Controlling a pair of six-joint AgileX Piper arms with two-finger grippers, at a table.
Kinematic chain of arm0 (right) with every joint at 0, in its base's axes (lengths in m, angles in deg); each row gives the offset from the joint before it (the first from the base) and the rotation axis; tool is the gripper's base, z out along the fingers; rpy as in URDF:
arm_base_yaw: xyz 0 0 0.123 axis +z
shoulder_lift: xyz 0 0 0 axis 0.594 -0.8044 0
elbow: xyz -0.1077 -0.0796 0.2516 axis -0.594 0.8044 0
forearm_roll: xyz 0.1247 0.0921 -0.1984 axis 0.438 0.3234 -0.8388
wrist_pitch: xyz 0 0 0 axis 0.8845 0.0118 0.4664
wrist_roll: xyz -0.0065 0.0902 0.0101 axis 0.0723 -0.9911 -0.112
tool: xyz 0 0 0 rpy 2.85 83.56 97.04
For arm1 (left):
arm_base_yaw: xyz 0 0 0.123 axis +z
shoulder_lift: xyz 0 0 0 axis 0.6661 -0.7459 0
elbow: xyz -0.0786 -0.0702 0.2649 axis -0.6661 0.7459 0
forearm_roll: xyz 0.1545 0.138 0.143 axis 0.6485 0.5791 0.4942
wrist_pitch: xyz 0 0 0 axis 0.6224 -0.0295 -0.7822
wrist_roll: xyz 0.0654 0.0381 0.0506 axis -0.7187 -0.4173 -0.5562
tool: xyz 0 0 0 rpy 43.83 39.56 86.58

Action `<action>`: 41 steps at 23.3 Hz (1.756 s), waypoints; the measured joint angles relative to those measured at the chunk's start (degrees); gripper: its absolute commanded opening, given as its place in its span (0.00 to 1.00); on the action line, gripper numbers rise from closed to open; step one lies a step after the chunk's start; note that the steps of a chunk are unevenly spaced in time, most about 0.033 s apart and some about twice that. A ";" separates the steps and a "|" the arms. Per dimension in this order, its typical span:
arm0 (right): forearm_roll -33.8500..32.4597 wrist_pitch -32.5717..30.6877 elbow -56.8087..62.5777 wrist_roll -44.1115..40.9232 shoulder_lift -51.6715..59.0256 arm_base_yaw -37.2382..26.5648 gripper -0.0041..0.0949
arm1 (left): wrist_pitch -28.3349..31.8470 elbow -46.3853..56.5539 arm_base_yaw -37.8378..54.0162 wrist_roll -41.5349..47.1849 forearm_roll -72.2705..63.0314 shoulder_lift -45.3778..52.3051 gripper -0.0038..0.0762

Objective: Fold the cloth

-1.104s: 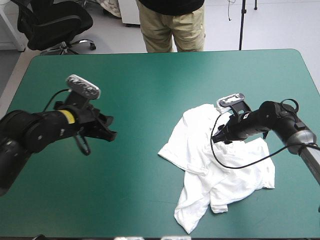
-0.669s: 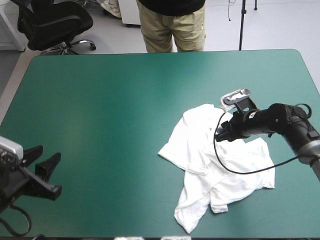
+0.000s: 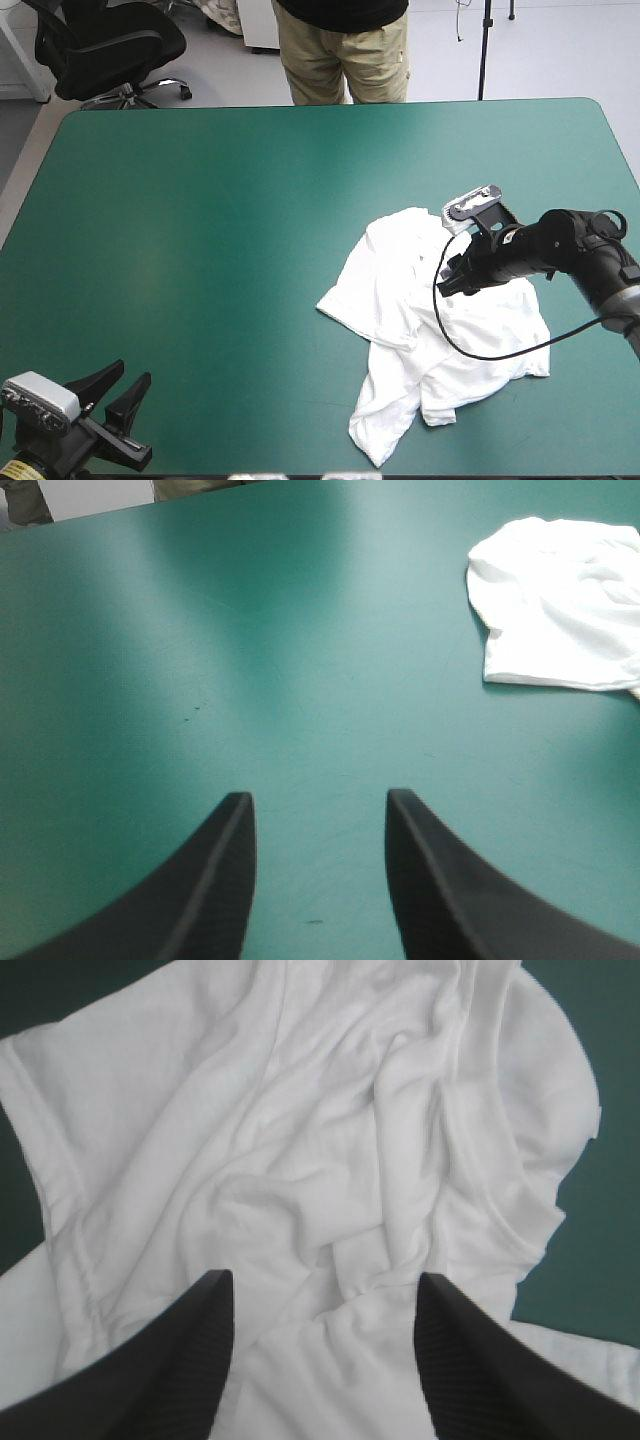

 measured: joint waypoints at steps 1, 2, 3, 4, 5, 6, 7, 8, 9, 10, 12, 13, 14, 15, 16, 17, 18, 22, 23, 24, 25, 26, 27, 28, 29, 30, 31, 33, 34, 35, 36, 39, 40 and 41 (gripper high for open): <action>0.57 -0.67 0.00 -0.50 0.00 0.00 0.62 | 0.28 0.69 0.00 0.06 -0.06 0.00 0.43; 0.77 -0.97 0.00 -1.00 -0.18 0.00 0.62 | 0.61 1.17 0.00 0.41 -0.06 0.00 0.43; 0.82 -1.18 0.00 -1.35 -0.87 0.00 0.62 | 1.24 1.49 0.00 0.78 -0.06 0.07 0.43; 0.82 -1.30 0.00 -1.93 -1.82 0.00 0.62 | 1.60 1.62 0.00 1.01 -0.06 0.19 0.43; 0.89 -1.36 0.00 -2.67 -3.55 0.14 0.62 | 1.75 1.67 0.00 1.08 -0.06 0.27 0.43; 0.89 -1.36 0.00 -2.89 -4.57 0.43 0.62 | 1.88 1.67 0.00 1.10 -0.06 0.36 0.43; 0.73 -1.36 0.00 -3.28 -5.93 0.83 0.62 | 1.93 1.69 0.00 1.10 -0.06 0.35 0.43; 0.51 -1.36 0.00 -3.98 -7.37 1.38 0.62 | 2.01 1.69 0.00 1.15 -0.06 0.35 0.43; 0.23 -1.36 0.00 -4.94 -8.84 1.91 0.62 | 2.00 1.69 0.00 1.15 -0.11 0.35 0.43; -0.43 -1.30 0.00 -6.05 -10.29 2.55 0.62 | 2.00 1.69 0.00 1.15 -0.10 0.35 0.43; -2.09 -0.94 0.00 -8.02 -12.74 3.79 0.61 | 2.10 1.69 0.00 1.15 -0.10 0.35 0.43; -2.74 -0.61 0.00 -8.81 -14.04 4.26 0.61 | 2.17 1.69 0.00 1.15 -0.10 0.35 0.43; -3.34 0.38 0.00 -9.82 -16.10 4.77 0.59 | 2.17 1.69 0.00 1.17 -0.10 0.35 0.43; -3.40 0.94 0.00 -10.20 -17.08 5.00 0.47 | 2.17 1.69 0.00 1.17 -0.10 0.35 0.43; -3.12 1.50 -0.21 -10.48 -18.53 5.07 0.38 | 2.17 1.69 0.00 1.21 -0.10 0.35 0.43; -3.03 1.62 -0.41 -10.60 -18.74 5.12 0.27 | 2.17 1.69 0.00 1.21 -0.10 0.35 0.43; -2.84 1.80 -0.47 -10.70 -18.91 5.12 0.15 | 2.17 1.69 0.00 1.21 -0.10 0.35 0.43; -0.90 1.88 -1.50 -8.62 -19.46 5.12 0.04 | 2.17 1.73 0.00 1.23 -0.10 0.35 0.43; 0.21 1.88 -2.84 -7.48 -19.74 5.12 0.04 | 2.17 1.73 0.00 1.23 -0.10 0.35 0.43; 1.00 1.94 -3.81 -7.06 -19.88 5.12 0.04 | 2.17 1.73 0.00 1.23 -0.10 0.35 0.43; 1.76 1.94 -4.88 -6.69 -20.02 5.12 0.04 | 2.17 1.73 0.00 1.23 -0.10 0.35 0.43; 2.53 1.82 -6.07 -6.31 -20.16 5.12 0.04 | 2.17 1.73 0.00 1.23 -0.10 0.35 0.43; 3.68 1.16 -8.61 -5.54 -20.87 5.25 0.04 | 2.17 1.73 0.00 1.23 -0.10 0.35 0.43; 3.88 0.60 -10.20 -5.38 -21.51 5.62 0.04 | 2.17 1.73 0.00 1.23 -0.10 0.35 0.43; 3.94 -0.70 -13.62 -5.27 -23.28 6.94 0.04 | 2.17 1.73 0.00 1.27 -0.10 0.35 0.43; 3.94 -1.31 -15.42 -5.20 -24.57 7.99 0.04 | 2.17 1.73 0.00 1.27 -0.10 0.35 0.43; 3.94 -2.56 -19.34 -5.15 -27.78 10.90 0.04 | 2.17 1.73 0.00 1.27 -0.10 0.35 0.43; 3.74 -3.99 -25.05 -5.43 -33.29 15.64 0.04 | 2.17 1.73 0.00 1.27 -0.10 0.35 0.43; 3.59 -4.47 -26.97 -5.71 -34.94 17.61 0.04 | 2.17 1.73 0.00 1.27 -0.10 0.35 0.43; 3.46 -5.19 -29.50 -6.00 -36.95 19.58 0.04 | 2.17 1.73 0.00 1.27 -0.10 0.35 0.43; 3.32 -6.05 -32.63 -6.25 -39.18 21.58 0.04 | 2.17 1.73 0.00 1.27 -0.10 0.35 0.43; 3.15 -8.27 -42.62 -6.41 -44.18 28.69 0.04 | 2.17 1.73 0.00 1.27 -0.10 0.35 0.43; 3.15 -8.81 -45.44 -6.45 -45.40 30.60 0.04 | 2.17 1.73 0.00 1.27 -0.10 0.35 0.43; 3.15 -9.49 -48.28 -6.45 -46.53 32.41 0.04 | 2.17 1.73 0.00 1.27 -0.10 0.35 0.43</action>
